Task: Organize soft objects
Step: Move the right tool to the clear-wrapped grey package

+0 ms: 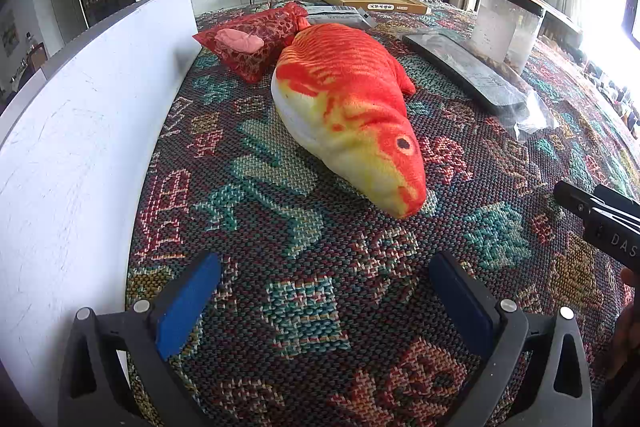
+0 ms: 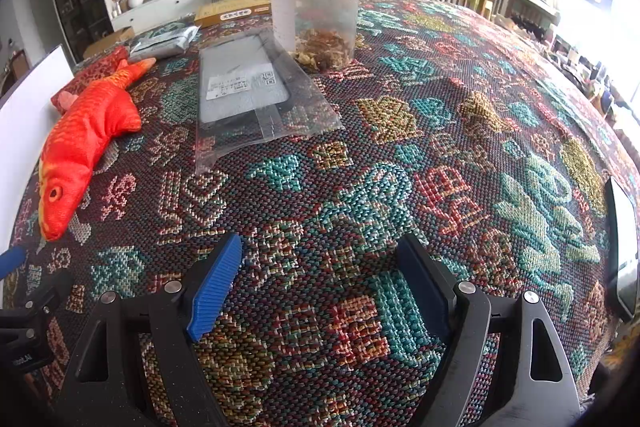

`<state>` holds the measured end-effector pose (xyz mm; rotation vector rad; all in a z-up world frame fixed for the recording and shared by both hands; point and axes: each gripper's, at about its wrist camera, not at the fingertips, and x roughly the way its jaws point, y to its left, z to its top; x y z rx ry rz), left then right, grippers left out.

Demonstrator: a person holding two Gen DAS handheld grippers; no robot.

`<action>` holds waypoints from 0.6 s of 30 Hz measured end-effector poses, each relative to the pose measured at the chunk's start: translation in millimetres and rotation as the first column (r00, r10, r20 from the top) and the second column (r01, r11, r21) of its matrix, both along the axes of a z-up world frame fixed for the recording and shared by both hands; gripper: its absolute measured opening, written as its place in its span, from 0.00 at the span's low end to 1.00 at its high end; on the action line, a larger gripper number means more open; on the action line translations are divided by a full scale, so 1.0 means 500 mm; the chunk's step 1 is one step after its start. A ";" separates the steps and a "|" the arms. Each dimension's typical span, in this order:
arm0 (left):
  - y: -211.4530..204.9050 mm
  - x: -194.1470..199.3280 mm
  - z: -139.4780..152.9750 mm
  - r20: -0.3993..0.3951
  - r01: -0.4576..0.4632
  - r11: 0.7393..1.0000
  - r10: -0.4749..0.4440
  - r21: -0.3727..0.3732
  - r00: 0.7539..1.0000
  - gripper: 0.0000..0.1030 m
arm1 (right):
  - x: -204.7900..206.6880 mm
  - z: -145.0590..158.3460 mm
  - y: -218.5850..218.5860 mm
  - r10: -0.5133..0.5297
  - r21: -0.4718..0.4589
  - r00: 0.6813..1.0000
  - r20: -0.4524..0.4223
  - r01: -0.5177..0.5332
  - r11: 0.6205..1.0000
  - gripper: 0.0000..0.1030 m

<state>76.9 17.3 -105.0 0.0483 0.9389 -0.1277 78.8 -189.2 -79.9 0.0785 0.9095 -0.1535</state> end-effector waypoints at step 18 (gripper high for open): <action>0.000 0.000 0.000 0.001 0.000 1.000 0.000 0.000 1.000 1.00 | -0.008 0.020 -0.020 -0.006 0.082 0.999 0.033 0.004 0.997 0.80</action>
